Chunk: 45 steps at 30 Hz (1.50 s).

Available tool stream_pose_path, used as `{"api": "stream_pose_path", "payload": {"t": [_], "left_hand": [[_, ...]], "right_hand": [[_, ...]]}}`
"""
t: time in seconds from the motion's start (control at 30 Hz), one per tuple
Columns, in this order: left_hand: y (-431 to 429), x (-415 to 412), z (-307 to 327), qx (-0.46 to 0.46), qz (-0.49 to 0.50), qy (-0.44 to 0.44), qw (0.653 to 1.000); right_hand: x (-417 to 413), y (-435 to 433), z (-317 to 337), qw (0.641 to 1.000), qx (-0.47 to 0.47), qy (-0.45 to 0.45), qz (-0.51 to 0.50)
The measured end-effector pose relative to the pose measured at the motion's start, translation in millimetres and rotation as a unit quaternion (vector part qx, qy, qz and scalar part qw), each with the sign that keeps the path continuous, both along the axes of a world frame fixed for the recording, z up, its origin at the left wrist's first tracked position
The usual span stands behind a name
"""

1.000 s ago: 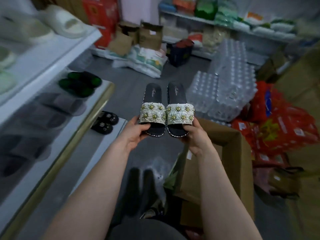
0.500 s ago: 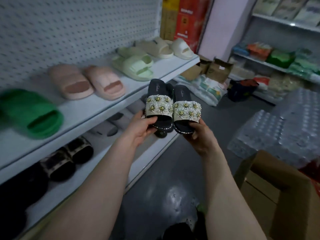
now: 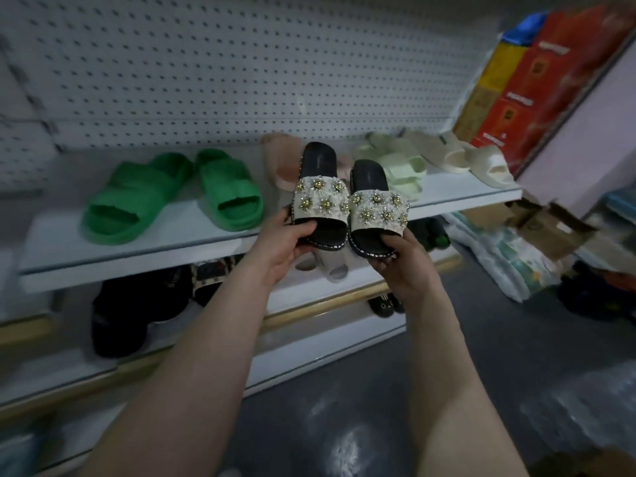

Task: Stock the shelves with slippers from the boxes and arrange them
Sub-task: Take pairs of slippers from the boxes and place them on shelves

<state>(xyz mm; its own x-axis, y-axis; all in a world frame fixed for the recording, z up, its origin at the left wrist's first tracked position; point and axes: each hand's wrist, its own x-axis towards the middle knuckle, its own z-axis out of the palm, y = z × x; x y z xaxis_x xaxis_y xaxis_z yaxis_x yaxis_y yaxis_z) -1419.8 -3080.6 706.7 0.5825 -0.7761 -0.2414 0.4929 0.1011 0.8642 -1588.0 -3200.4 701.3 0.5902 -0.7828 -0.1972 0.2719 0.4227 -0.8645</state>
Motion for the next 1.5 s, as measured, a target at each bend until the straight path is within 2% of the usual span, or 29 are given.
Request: {"api": "stream_pose_path", "payload": {"t": [0.37, 0.67, 0.87, 1.2, 1.33, 1.5], "left_hand": [[99.9, 43.4, 3.5, -0.011, 0.171, -0.026, 0.985], [173.1, 113.0, 9.3, -0.020, 0.232, -0.041, 0.972], [235.4, 178.5, 9.2, -0.015, 0.272, -0.006, 0.962], [328.2, 266.2, -4.4, 0.020, 0.284, 0.027, 0.958], [344.4, 283.2, -13.5, 0.043, 0.264, 0.014, 0.963], [341.3, 289.2, -25.4, 0.058, 0.246, 0.027, 0.967]], "right_hand": [[91.7, 57.0, 3.8, 0.991, -0.020, 0.015, 0.135], [168.3, 128.9, 25.4, 0.984, -0.034, 0.019, 0.175], [233.2, 200.9, 32.4, 0.985, -0.006, 0.029, 0.169], [317.2, 305.3, 20.5, 0.985, 0.034, 0.030, 0.169], [331.0, 319.8, 7.2, 0.984, 0.064, 0.033, 0.165], [338.3, 319.0, -4.4, 0.990, 0.038, 0.052, 0.125]]}}
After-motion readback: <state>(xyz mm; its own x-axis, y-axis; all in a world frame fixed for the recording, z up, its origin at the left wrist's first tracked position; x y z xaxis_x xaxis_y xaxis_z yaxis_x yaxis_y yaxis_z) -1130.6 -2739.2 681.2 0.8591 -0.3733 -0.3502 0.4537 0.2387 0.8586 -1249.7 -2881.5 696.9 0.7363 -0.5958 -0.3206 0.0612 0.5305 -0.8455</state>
